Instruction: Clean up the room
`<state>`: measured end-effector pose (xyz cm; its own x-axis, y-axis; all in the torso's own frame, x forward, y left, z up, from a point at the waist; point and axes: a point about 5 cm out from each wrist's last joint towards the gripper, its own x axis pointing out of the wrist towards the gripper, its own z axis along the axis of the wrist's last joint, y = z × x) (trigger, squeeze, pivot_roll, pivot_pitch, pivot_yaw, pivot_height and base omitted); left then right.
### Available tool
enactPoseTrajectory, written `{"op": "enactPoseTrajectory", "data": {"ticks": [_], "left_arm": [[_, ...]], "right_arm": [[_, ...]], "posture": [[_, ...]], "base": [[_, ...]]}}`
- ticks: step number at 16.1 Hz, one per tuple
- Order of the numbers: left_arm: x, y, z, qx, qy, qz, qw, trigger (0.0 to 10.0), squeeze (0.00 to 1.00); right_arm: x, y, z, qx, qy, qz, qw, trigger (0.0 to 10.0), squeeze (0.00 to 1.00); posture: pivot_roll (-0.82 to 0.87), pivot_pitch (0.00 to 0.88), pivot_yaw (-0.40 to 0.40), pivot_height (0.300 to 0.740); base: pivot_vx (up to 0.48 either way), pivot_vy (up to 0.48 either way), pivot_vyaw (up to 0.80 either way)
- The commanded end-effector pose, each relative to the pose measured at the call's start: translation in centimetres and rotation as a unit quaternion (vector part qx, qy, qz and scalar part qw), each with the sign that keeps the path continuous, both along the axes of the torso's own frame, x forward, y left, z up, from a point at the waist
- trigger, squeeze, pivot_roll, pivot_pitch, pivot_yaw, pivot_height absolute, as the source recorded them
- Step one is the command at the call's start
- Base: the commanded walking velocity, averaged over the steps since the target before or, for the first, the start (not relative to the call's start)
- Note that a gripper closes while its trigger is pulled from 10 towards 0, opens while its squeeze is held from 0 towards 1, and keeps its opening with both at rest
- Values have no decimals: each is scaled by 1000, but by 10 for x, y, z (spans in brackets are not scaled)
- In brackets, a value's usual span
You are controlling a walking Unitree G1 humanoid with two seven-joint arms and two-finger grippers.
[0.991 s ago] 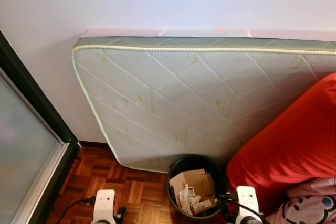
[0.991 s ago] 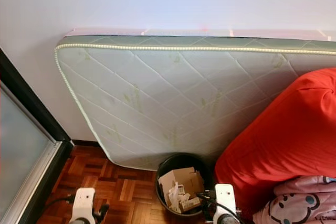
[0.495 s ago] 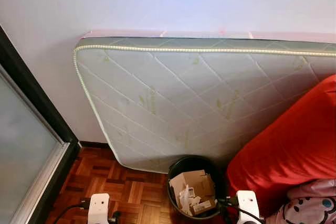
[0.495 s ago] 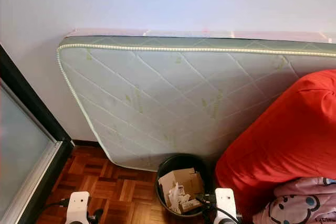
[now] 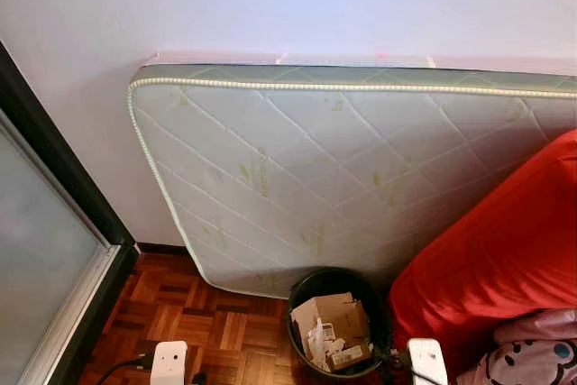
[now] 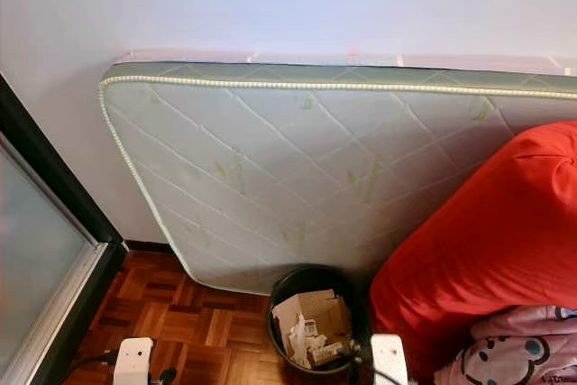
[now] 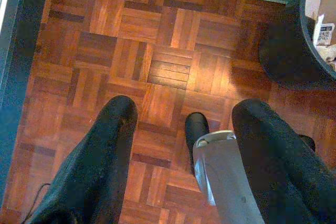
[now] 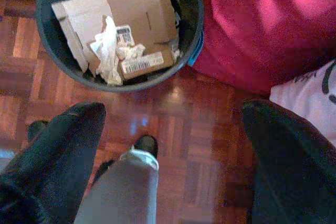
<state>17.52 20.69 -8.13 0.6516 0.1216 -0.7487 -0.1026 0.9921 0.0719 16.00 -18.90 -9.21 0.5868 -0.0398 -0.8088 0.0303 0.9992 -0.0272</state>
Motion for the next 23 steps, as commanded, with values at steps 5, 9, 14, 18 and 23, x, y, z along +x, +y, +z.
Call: {"op": "enactPoseTrajectory", "data": {"ticks": [5, 9, 14, 18, 23], "left_arm": [[-8, 0, -4, -3, 17, 1, 1000, 10000, 0], [-6, -1, -3, -3, 14, -1, 1000, 10000, 0], [1, 0, 0, -1, 6, -7, 1000, 10000, 0], [3, -1, 1, -1, 4, -9, 1000, 10000, 0], [5, -1, 1, 0, 2, -10, 1000, 10000, 0]], "right_arm": [[-24, -14, -7, -7, 23, -7, 1000, 10000, 0], [-28, -15, -8, -8, 26, -5, 1000, 10000, 0], [-16, -12, -4, -10, 14, -3, 1000, 10000, 0], [-13, -11, -3, -8, 12, -5, 1000, 10000, 0], [-11, -10, -3, -6, 8, -4, 1000, 10000, 0]], "posture": [[-11, 0, -4, 740], [-6, 0, -5, 740], [-7, 0, 0, 740], [-14, 0, 3, 740], [-12, 0, 2, 740]], "base": [[0, 0, 0], [0, 0, 0], [-107, 0, 0], [-271, 0, 0], [-266, 0, 0]]}}
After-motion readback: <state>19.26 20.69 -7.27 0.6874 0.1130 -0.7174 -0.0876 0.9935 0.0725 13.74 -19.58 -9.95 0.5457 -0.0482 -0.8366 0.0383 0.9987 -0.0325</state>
